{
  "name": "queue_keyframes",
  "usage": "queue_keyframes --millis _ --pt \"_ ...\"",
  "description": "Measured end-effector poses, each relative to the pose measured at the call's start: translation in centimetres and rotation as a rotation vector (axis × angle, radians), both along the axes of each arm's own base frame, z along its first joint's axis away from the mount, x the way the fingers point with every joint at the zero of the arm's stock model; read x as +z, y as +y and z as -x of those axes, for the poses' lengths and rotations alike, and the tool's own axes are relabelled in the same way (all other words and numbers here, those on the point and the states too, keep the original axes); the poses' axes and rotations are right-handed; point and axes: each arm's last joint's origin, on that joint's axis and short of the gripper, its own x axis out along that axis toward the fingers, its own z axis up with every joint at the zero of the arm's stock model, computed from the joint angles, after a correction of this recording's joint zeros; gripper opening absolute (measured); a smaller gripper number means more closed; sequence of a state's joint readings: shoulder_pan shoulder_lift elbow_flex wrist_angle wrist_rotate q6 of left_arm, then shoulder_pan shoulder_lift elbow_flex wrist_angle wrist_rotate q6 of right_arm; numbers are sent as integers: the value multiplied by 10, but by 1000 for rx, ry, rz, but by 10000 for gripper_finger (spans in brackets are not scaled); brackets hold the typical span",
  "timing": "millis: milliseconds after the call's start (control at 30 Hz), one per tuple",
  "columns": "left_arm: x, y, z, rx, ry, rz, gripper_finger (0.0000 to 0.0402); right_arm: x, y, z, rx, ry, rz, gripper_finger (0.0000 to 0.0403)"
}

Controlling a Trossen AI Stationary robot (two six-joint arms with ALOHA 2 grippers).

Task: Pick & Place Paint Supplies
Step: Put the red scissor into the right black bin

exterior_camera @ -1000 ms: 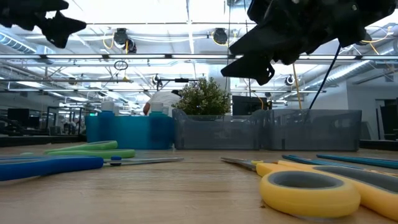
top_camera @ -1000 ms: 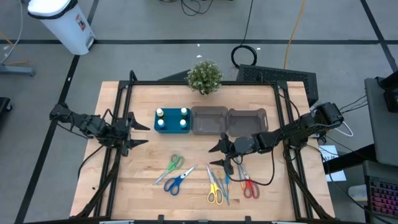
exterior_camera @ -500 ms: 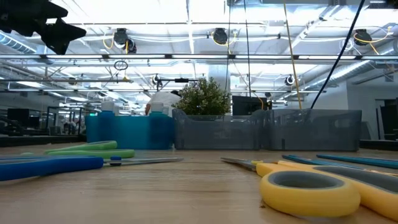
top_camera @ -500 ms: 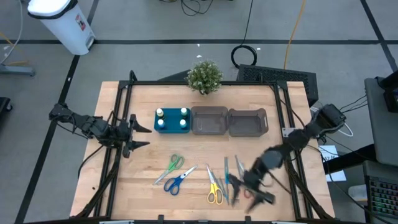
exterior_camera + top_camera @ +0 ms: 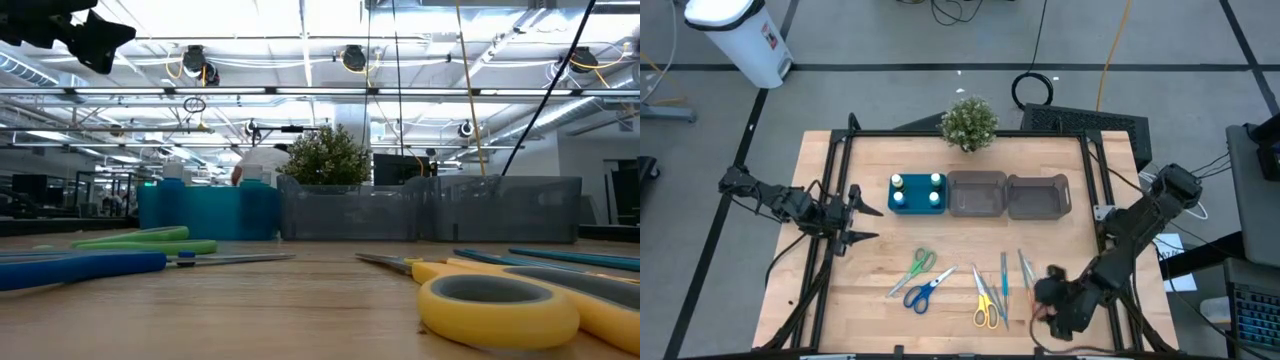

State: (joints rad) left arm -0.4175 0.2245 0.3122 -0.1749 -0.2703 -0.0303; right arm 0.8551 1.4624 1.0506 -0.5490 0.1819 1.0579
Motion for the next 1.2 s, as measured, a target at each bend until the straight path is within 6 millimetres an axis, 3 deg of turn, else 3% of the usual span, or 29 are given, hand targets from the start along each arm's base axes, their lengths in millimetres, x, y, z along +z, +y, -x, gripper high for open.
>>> queue_keyframes --millis 300,600,833,1200 --pt "0 0 0 0 2 -1 261 -50 -12 34 -229 197 22 253" --pt "0 0 0 0 1 -1 257 -81 -15 39 -285 214 1 253" --pt "0 0 0 0 1 0 257 -98 -18 41 -313 293 116 237" --pt "0 0 0 0 -1 0 260 -100 -32 41 -417 301 215 150"
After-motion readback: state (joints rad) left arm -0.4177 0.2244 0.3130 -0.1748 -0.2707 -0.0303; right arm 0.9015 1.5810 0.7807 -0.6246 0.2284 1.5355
